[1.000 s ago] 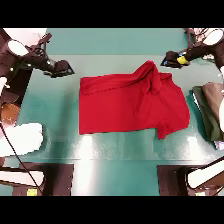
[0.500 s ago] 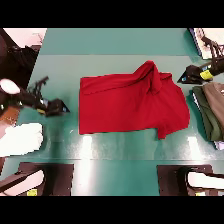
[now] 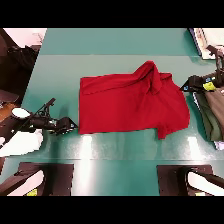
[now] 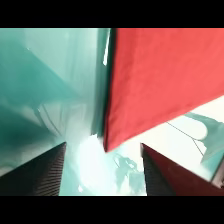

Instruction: Fold the shirts.

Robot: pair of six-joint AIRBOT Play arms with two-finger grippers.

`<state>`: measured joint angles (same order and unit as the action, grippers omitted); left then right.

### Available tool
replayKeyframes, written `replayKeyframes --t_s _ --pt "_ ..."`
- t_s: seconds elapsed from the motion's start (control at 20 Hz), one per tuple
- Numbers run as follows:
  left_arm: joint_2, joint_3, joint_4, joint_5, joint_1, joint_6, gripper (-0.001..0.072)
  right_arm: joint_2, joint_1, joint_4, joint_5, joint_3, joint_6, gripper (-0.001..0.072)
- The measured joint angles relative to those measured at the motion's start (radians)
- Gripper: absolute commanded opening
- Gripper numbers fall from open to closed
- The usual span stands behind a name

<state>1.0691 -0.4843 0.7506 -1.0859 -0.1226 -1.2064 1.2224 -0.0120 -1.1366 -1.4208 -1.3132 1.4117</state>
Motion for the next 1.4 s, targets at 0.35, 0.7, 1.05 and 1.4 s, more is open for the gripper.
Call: replayKeyframes --t_s 0.35,0.7,1.05,1.4 --pt "0.000 0.021 -0.017 0.167 0.208 -0.050 0.0126 -0.032 0.000 0.015 0.005 0.011 0.000 0.0291" --pt "-0.010 -0.068 0.000 0.128 0.208 -0.074 0.0025 -0.035 -0.048 0.018 -0.037 0.016 0.000 0.0291" --pt "-0.046 -0.332 0.071 -0.014 -0.017 -0.074 0.0026 -0.067 -0.281 0.010 -0.035 0.257 -0.002 0.0407" --pt "-0.051 -0.389 0.084 -0.049 -0.068 -0.069 0.0026 0.045 -0.391 0.089 0.053 0.482 -0.096 0.0404"
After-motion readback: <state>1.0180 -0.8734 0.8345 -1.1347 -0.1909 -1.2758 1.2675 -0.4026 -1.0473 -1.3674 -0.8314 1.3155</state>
